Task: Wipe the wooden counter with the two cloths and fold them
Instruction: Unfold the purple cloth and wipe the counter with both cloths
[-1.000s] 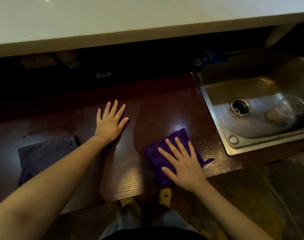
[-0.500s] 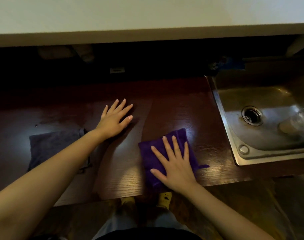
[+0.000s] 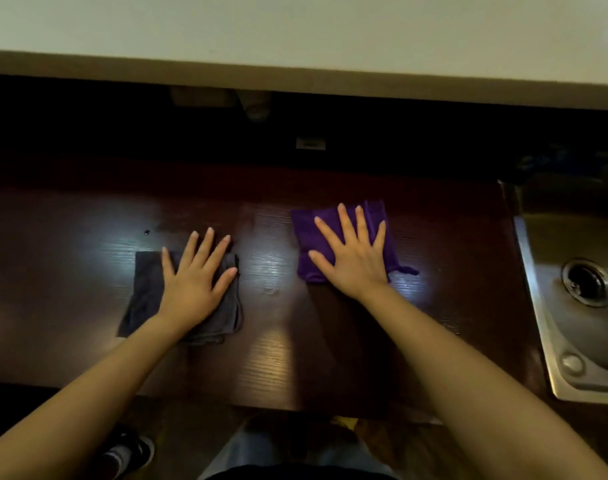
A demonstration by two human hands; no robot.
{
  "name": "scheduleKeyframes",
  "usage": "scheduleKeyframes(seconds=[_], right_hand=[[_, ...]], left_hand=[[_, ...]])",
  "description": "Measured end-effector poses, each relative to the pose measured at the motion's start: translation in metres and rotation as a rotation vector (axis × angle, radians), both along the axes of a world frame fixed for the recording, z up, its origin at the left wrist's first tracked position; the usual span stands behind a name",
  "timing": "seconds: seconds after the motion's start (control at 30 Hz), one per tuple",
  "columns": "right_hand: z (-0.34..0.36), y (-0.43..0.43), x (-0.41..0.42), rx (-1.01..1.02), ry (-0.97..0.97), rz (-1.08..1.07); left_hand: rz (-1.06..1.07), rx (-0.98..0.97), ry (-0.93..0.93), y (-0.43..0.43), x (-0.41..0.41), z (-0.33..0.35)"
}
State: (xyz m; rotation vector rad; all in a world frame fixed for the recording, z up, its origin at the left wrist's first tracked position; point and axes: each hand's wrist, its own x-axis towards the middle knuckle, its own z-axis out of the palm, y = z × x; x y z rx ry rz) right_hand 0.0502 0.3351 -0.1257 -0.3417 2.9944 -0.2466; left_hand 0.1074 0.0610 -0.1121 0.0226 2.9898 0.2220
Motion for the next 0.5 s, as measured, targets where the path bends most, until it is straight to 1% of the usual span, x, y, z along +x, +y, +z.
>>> scheduleKeyframes(seconds=[0.17, 0.27, 0.37, 0.5], right_hand=[[0.002, -0.022, -0.05, 0.009, -0.044, -0.049], [0.003, -0.034, -0.053, 0.009, -0.059, -0.102], [0.001, -0.048, -0.023, 0.005, -0.018, -0.037], [-0.003, -0.067, 0.038, 0.019, 0.011, 0.121]], left_hand=[[-0.007, -0.015, 0.046, 0.0, -0.001, -0.007], [-0.011, 0.006, 0.048, 0.0, -0.002, -0.007], [-0.004, 0.066, 0.039, -0.005, -0.001, -0.004], [0.001, -0.021, 0.076, -0.019, 0.015, -0.005]])
